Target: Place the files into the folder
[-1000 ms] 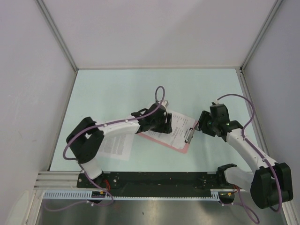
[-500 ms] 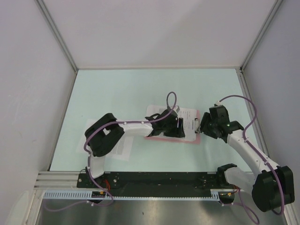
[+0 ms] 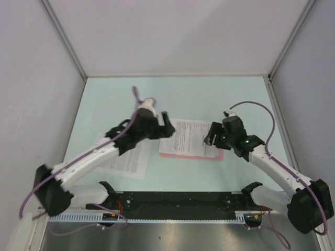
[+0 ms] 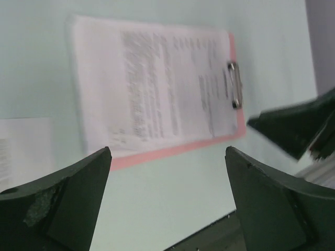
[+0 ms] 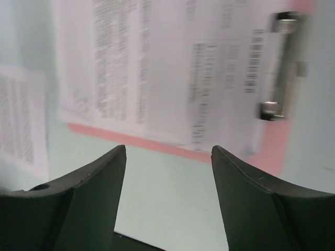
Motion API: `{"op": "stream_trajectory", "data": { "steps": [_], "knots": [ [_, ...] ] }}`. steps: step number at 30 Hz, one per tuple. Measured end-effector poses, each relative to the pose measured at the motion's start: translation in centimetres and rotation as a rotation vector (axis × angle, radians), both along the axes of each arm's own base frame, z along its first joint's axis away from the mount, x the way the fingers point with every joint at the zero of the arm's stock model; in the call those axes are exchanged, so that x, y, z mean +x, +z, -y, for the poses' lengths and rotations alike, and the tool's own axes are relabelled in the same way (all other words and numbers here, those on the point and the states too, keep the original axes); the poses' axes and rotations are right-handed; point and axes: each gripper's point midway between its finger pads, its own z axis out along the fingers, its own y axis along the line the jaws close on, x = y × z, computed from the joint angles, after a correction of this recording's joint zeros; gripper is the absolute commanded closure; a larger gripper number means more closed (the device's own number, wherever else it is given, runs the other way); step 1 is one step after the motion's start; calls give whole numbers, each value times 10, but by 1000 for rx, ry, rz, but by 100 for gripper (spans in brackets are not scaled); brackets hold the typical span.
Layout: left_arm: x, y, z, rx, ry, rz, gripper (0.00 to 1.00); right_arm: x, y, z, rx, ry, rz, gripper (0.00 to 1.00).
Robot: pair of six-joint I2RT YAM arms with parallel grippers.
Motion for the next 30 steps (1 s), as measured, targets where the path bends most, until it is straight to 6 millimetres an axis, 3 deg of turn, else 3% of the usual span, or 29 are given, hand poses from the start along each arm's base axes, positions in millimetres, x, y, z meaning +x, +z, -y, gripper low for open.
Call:
{"op": "stream_trajectory", "data": {
  "steps": [2, 4, 6, 8, 10, 13, 15, 21, 30],
  "knots": [
    [17, 31, -56, -31, 153, 69, 0, -5, 6, -40, 46, 87, 33, 27],
    [29, 38, -114, -20, 325, 99, 0, -10, 8, -73, 71, 145, 58, 27],
    [31, 19, -170, 26, 494, 67, 0, -18, 6, -119, 127, 194, 70, 27],
    [27, -11, -200, 60, 586, -5, 0, -22, 1, -152, 169, 219, 81, 27],
    [17, -57, -223, 91, 670, -130, 0, -28, -8, -193, 225, 259, 79, 27],
    [-2, -109, -235, 138, 728, -299, 0, -28, -20, -235, 262, 297, 66, 26],
    [-10, -125, -237, 149, 754, -355, 0, -26, -26, -261, 283, 322, 65, 25],
    [-18, -142, -242, 107, 857, -384, 0, -33, -30, -306, 312, 377, 57, 25],
    [-21, -144, -247, 19, 976, -361, 0, -48, -57, -322, 301, 367, -10, 25]
  ]
}}
